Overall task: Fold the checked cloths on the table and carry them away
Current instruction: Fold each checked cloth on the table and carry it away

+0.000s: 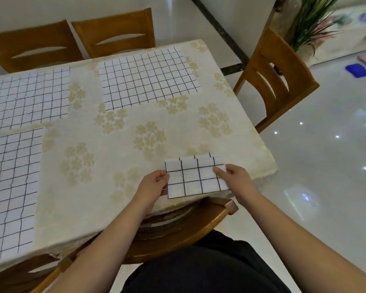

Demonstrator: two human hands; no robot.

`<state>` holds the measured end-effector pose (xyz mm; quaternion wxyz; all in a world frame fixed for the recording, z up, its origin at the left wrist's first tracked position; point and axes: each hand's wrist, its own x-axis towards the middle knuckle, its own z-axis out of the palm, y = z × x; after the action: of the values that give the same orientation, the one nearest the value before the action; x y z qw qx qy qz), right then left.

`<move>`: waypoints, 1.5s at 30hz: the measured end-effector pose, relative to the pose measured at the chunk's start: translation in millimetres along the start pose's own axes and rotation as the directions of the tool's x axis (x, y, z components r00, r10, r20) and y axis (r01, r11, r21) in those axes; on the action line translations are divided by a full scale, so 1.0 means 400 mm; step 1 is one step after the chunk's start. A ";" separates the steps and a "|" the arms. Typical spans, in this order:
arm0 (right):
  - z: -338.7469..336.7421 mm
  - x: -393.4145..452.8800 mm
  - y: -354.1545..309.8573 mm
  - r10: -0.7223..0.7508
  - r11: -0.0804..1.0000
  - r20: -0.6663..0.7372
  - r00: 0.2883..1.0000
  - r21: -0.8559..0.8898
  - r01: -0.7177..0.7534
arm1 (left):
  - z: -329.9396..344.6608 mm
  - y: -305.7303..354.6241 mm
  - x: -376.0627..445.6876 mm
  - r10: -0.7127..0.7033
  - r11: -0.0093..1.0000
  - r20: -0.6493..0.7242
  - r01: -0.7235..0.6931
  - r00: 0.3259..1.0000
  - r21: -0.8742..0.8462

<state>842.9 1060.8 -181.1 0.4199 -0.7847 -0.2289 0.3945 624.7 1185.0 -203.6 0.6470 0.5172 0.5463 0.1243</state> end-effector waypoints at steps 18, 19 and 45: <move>-0.236 -0.192 0.162 0.160 0.920 -0.149 0.976 0.380 -0.093 | 0.244 0.084 -0.064 0.084 0.963 0.301 -0.155 0.950 0.220; -0.254 -0.195 0.171 0.166 0.913 -0.152 0.974 0.398 -0.093 | 0.269 0.091 -0.064 0.079 0.963 0.305 -0.152 0.949 0.224; -0.857 -0.119 0.430 0.321 0.789 -0.164 0.933 0.590 -0.168 | 0.975 0.219 -0.030 -0.072 0.937 0.417 -0.082 0.906 0.341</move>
<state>1097.9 770.4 -190.0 0.6044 -0.6913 0.0593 0.3915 981.6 1006.2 -177.6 0.6471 0.6400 0.4048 -0.0886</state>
